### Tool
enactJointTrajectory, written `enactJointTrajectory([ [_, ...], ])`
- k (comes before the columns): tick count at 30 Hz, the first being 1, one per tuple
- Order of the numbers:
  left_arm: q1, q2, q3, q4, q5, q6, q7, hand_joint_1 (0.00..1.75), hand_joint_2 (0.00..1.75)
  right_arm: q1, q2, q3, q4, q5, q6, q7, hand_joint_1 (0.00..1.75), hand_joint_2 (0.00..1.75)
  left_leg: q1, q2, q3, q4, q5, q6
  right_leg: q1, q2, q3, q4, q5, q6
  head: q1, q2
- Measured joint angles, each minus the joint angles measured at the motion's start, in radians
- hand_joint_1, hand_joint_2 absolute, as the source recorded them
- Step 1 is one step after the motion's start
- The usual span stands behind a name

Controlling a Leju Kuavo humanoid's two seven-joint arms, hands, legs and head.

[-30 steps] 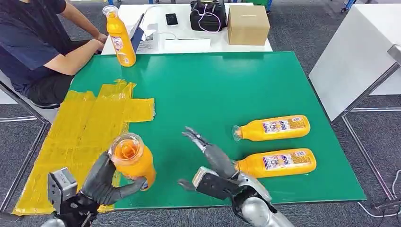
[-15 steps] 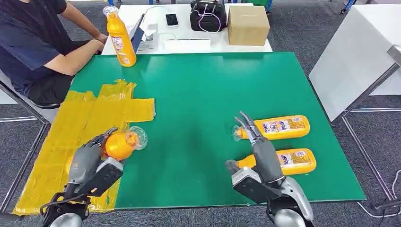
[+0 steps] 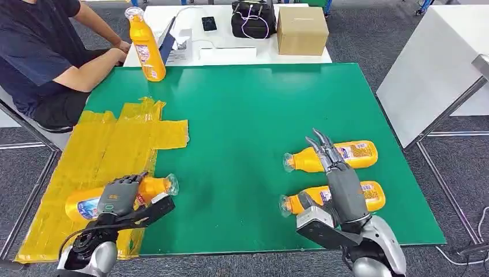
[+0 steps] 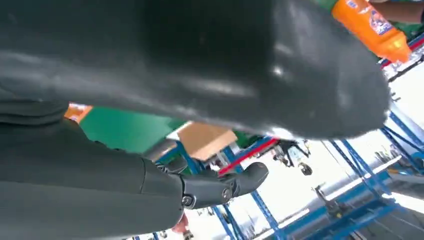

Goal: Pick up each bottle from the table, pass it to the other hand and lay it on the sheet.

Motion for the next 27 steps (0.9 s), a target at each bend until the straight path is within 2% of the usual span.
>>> enactJointTrajectory([
  [2,-0.008,0.006,-0.005,0.016,-0.008,-0.004,0.007,0.0,1.75,0.0,-0.008,-0.006,-0.006,0.004,-0.004,-0.001,0.0,1.75,0.0,0.0,0.0,0.0,0.0,0.0,0.0,0.0,0.0,0.0,0.0,0.0,0.0,0.0],
  [3,-0.012,0.008,-0.009,0.023,-0.008,-0.01,0.011,0.0,0.0,0.002,-0.011,-0.011,-0.008,0.006,-0.01,-0.004,0.0,1.75,0.0,-0.001,0.0,0.0,0.0,0.0,0.0,0.0,0.0,0.0,0.0,0.0,0.0,0.0],
  [6,-0.012,0.013,-0.012,0.032,-0.009,-0.009,0.017,0.0,0.0,0.017,-0.034,-0.029,-0.011,0.019,0.0,0.018,0.0,1.75,0.0,0.0,0.0,0.0,0.0,0.0,0.0,0.0,0.0,0.0,0.0,0.0,0.0,0.0],
  [10,-0.011,0.02,-0.01,0.03,0.036,-0.004,0.011,0.0,0.0,0.052,-0.121,-0.065,-0.011,0.087,0.064,0.098,0.0,1.75,-0.001,-0.001,0.0,0.0,0.0,0.0,-0.001,-0.001,0.001,0.0,0.0,0.0,0.0,0.0],
  [13,-0.006,0.025,-0.008,0.019,0.048,-0.002,0.008,0.0,0.0,0.075,-0.169,-0.095,-0.011,0.089,0.072,0.104,0.0,1.75,-0.001,-0.001,0.0,0.0,0.0,0.0,-0.001,0.0,0.001,0.0,0.0,0.0,0.0,0.0],
  [18,-0.004,0.025,-0.008,0.01,0.067,0.005,0.002,0.0,0.0,0.088,-0.204,-0.108,-0.011,0.097,0.088,0.125,0.0,1.75,-0.001,-0.001,0.0,0.0,0.0,0.0,-0.001,0.0,0.0,0.0,0.0,0.0,0.0,0.0],
  [22,0.016,0.02,0.018,-0.015,0.201,0.058,-0.051,0.0,0.0,0.154,-0.258,-0.141,-0.006,0.105,0.09,0.146,0.0,1.75,-0.001,-0.001,0.0,0.0,0.0,0.0,-0.001,-0.001,0.0,0.0,0.0,0.0,0.0,0.0],
  [27,0.055,-0.032,0.092,-0.142,0.438,0.109,-0.137,0.0,0.0,0.275,-0.298,-0.216,-0.003,0.113,0.088,0.17,0.0,1.75,-0.001,-0.001,-0.001,0.0,-0.002,0.002,-0.001,-0.001,0.0,-0.001,-0.001,0.0,0.0,0.0],
])
